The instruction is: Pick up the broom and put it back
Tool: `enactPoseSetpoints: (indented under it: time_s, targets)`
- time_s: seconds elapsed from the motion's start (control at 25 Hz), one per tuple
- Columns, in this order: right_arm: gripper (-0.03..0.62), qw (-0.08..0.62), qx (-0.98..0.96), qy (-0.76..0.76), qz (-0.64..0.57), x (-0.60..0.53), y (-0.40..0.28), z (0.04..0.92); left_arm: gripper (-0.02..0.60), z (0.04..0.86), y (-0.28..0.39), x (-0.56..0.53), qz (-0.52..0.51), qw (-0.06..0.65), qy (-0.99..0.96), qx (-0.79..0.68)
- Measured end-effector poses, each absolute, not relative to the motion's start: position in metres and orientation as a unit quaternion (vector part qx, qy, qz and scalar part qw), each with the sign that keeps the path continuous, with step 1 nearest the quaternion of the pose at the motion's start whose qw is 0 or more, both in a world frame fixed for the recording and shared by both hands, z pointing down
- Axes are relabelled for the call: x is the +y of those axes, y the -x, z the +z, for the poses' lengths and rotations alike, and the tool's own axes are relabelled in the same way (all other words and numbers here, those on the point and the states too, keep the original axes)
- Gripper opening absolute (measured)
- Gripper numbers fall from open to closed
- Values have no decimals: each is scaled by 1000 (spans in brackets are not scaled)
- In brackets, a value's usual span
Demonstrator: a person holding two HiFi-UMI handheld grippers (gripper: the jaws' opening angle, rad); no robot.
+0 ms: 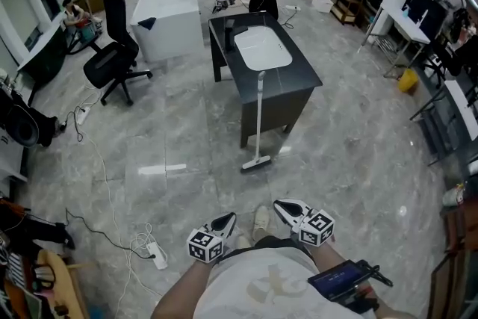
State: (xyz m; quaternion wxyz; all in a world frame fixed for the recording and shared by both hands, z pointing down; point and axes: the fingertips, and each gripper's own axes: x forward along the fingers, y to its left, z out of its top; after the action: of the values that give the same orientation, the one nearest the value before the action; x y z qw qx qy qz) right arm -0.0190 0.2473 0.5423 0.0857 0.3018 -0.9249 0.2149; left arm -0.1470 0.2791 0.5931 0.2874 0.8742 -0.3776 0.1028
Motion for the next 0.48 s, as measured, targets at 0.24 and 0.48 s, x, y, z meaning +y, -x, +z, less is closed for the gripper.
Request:
enactPoseSetpoints:
  time_s: [0.24,0.48]
  targets:
    - [17,86,-929,-280,225,225,33,552,12,599,155,264,107,295,-864,-393]
    - [17,78,-931,-276,226,185,29,552,12,594,151,230,113,292,-862,-400]
